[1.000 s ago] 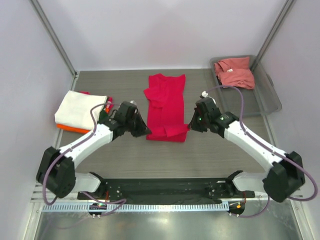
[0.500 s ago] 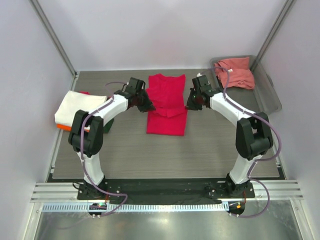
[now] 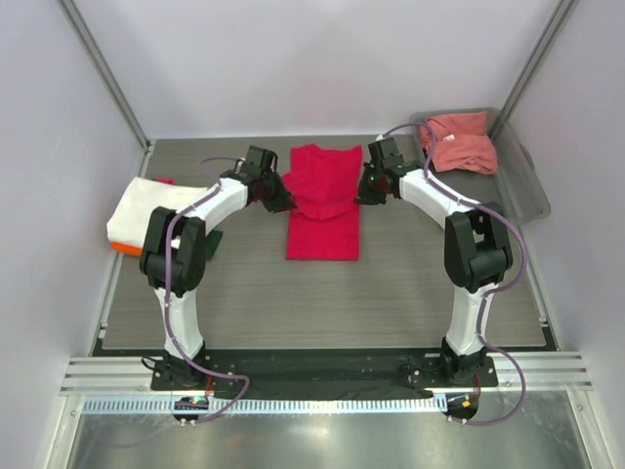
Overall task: Fold and stack the t-shirts
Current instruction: Fold the tshirt
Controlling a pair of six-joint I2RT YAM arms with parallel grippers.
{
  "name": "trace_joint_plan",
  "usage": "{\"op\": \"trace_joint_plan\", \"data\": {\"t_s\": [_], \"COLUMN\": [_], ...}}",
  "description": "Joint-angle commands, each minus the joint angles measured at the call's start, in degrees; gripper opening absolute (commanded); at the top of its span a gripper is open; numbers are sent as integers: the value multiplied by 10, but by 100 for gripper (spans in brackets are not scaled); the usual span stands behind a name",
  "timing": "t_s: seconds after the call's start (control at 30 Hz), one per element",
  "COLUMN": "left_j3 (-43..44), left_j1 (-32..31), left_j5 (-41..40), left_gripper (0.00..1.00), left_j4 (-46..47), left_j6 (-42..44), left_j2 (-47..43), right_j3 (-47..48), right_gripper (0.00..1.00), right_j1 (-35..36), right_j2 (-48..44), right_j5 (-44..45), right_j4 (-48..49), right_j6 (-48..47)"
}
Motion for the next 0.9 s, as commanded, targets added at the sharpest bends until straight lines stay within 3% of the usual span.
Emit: {"op": "trace_joint_plan", "data": {"t_s": [0.0, 0.1, 0.17, 0.23, 0.27, 0.3, 0.37, 0.4, 0.53, 0.6, 0.67, 0.8, 0.87], "left_j3": [29, 59, 80, 108, 137, 150, 148, 135, 41, -31, -74, -174, -215], "left_j1": [10, 18, 25, 34, 36, 36, 37, 37, 37, 36, 35, 24, 12], "left_j5": [0, 3, 16, 47, 61, 62, 40, 12, -36, -46, -46, -23, -13], "left_gripper": [0, 0, 2, 20, 36, 68, 83, 99, 100, 99, 95, 80, 77], "left_j4": [10, 12, 31, 49, 47, 37, 22, 18, 24, 31, 37, 69, 82], "left_j6": [1, 1, 1, 3, 8, 10, 30, 34, 50, 50, 45, 41, 38], "left_j2": [28, 57, 84, 114, 135, 142, 137, 108, 13, -45, -75, -126, -142], "right_j3": [40, 54, 73, 86, 97, 102, 96, 86, -28, -136, -214, -289, -324], "right_gripper": [1, 1, 9, 40, 50, 57, 63, 64, 68, 67, 65, 58, 56], "right_j1": [-8, -14, -17, -26, -27, -28, -28, -28, -27, -27, -27, -18, -15], "right_j2": [9, 22, 37, 48, 58, 60, 56, 35, -75, -148, -176, -200, -203], "right_j5": [-8, -4, 2, 1, 0, 3, -4, -1, 25, -3, -22, -76, -92], "right_j4": [20, 20, 20, 22, 23, 25, 24, 25, 60, 115, 131, 150, 167], "right_j6": [-2, -1, -2, -1, -1, -4, -8, -9, -6, 3, 15, 17, 19]}}
